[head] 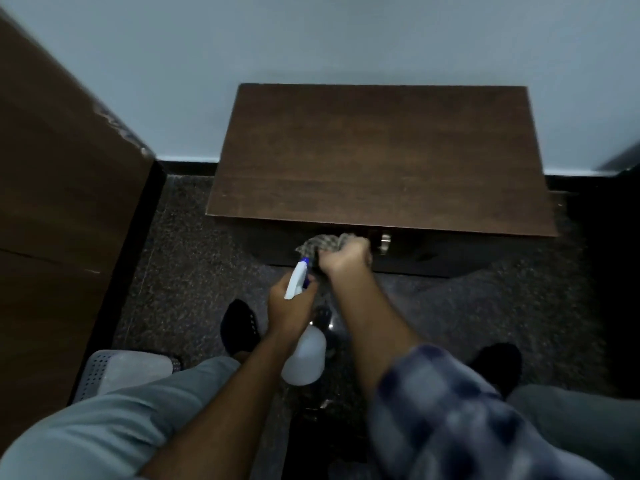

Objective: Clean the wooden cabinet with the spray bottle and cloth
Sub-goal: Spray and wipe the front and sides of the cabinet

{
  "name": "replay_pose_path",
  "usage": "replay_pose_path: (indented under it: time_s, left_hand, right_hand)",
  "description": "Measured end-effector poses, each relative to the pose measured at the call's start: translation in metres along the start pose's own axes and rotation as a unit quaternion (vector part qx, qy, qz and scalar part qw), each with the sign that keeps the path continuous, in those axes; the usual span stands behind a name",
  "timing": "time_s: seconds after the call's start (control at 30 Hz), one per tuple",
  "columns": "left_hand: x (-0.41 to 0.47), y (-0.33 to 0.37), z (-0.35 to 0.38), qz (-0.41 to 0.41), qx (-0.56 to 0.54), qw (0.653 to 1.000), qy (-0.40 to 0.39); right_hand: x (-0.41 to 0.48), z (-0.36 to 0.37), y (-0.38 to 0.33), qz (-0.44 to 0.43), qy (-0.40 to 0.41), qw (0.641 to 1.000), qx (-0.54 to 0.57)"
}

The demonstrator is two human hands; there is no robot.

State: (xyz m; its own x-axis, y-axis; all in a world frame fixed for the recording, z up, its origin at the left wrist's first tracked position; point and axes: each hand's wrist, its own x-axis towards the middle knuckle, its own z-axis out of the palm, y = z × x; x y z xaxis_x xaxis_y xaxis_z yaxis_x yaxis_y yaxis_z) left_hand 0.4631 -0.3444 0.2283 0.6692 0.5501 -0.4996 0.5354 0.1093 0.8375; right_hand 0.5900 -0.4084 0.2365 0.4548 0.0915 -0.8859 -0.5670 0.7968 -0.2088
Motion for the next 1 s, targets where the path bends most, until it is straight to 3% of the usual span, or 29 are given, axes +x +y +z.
replay_pose_path:
  time_s: [0.2, 0.3, 0.43, 0.57, 0.7, 0.9, 1.0]
  left_hand:
    - [-0.004, -0.001, 0.023, 0.016, 0.0, 0.998, -0.06]
    - [-0.014, 0.0, 0.052, 0.041, 0.05, 0.989, -0.136]
    - [-0.031, 0.009, 0.091, 0.074, 0.096, 0.973, -0.194]
    - [-0.033, 0.016, 0.117, 0.047, 0.103, 0.982, -0.149]
    - [-0.03, 0.018, 0.121, 0.059, 0.109, 0.971, -0.202]
    - [-0.016, 0.014, 0.092, 0.095, 0.103, 0.974, -0.176]
    - [-0.012, 0.015, 0.08, 0.102, 0.111, 0.972, -0.18]
  right_hand:
    - [-0.023, -0.089, -0.033, -0.02, -0.119, 0.992, -0.02]
    - [-0.031, -0.147, -0.062, -0.058, -0.078, 0.994, 0.043]
    - [-0.049, -0.19, -0.085, -0.116, -0.013, 0.992, 0.047]
    - [-0.051, -0.18, -0.1, -0.178, -0.005, 0.98, 0.093]
    - [-0.044, -0.156, -0.103, -0.18, -0.03, 0.971, 0.151]
    - [-0.027, -0.07, -0.138, -0.168, 0.005, 0.98, 0.106]
    - [-0.012, -0.063, -0.132, -0.167, 0.032, 0.983, 0.062]
